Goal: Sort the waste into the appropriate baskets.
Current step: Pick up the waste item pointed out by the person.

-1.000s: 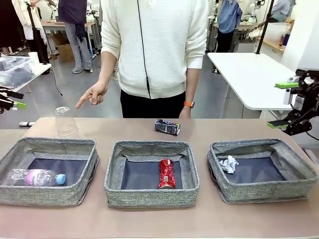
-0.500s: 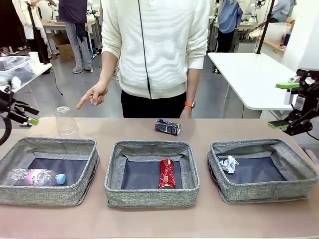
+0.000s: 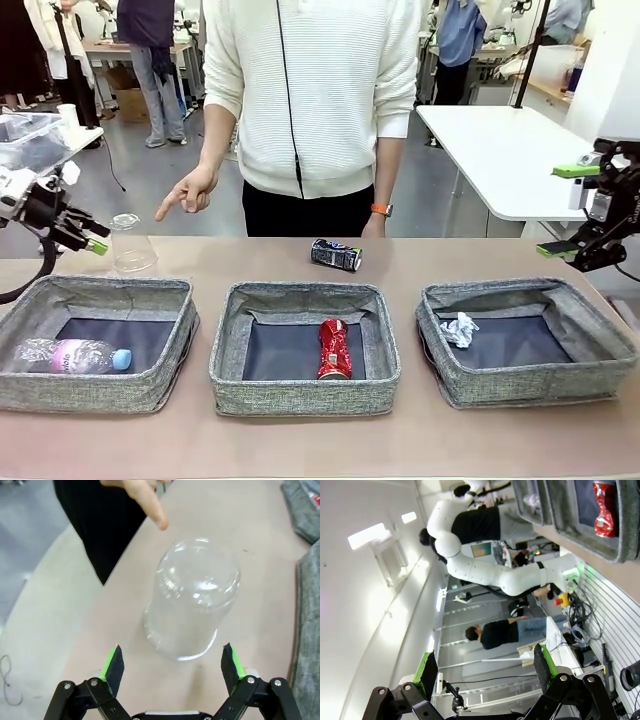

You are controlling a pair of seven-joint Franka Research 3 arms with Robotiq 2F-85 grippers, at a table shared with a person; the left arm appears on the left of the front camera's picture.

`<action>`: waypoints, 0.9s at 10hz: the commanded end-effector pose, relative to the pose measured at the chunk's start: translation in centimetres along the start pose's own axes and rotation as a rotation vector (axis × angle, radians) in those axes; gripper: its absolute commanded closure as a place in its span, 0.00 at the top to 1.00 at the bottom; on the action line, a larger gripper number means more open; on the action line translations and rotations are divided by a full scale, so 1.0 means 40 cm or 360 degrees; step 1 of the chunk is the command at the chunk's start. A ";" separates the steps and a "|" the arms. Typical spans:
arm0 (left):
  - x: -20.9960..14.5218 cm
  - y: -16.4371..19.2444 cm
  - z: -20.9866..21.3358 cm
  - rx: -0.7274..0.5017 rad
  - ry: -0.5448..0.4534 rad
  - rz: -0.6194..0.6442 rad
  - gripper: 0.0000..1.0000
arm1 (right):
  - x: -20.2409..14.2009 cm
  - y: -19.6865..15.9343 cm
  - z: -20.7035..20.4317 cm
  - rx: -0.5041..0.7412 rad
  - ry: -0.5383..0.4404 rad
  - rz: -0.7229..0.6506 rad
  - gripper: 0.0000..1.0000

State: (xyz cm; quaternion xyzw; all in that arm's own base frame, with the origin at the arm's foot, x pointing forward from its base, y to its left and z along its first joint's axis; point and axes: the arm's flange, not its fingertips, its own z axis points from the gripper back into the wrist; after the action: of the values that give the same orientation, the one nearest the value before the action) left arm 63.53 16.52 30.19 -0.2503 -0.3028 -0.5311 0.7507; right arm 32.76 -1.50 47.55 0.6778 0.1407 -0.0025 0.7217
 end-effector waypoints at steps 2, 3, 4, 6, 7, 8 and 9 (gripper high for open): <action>0.009 -0.038 -0.049 -0.0191 0.0020 0.0001 1.00 | -0.002 0.017 0.001 0.0012 0.0001 -0.0031 1.00; 0.010 -0.051 -0.067 -0.0219 -0.0025 -0.0023 1.00 | -0.002 0.017 0.001 0.0012 0.0001 -0.0031 1.00; 0.015 -0.059 -0.089 -0.0233 -0.0099 -0.0066 1.00 | -0.002 0.017 0.001 0.0012 0.0001 -0.0031 1.00; 0.027 -0.071 -0.139 -0.0286 -0.0201 -0.0123 1.00 | -0.002 0.017 0.001 0.0012 0.0001 -0.0031 1.00; 0.035 -0.071 -0.155 -0.0301 -0.0274 -0.0120 1.00 | -0.002 0.017 0.001 0.0012 0.0001 -0.0031 1.00; 0.042 -0.068 -0.170 -0.0287 -0.0340 -0.0121 1.00 | -0.002 0.017 0.001 0.0012 0.0001 -0.0031 1.00; 0.051 -0.067 -0.184 -0.0295 -0.0413 -0.0096 1.00 | -0.002 0.017 0.001 0.0012 0.0001 -0.0031 1.00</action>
State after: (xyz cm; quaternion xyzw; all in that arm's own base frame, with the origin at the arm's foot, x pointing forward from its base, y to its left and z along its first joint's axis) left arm 62.84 9.26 26.72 -0.3604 -0.3307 -0.5511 0.6761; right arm 32.76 -1.50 47.55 0.6778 0.1408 -0.0024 0.7216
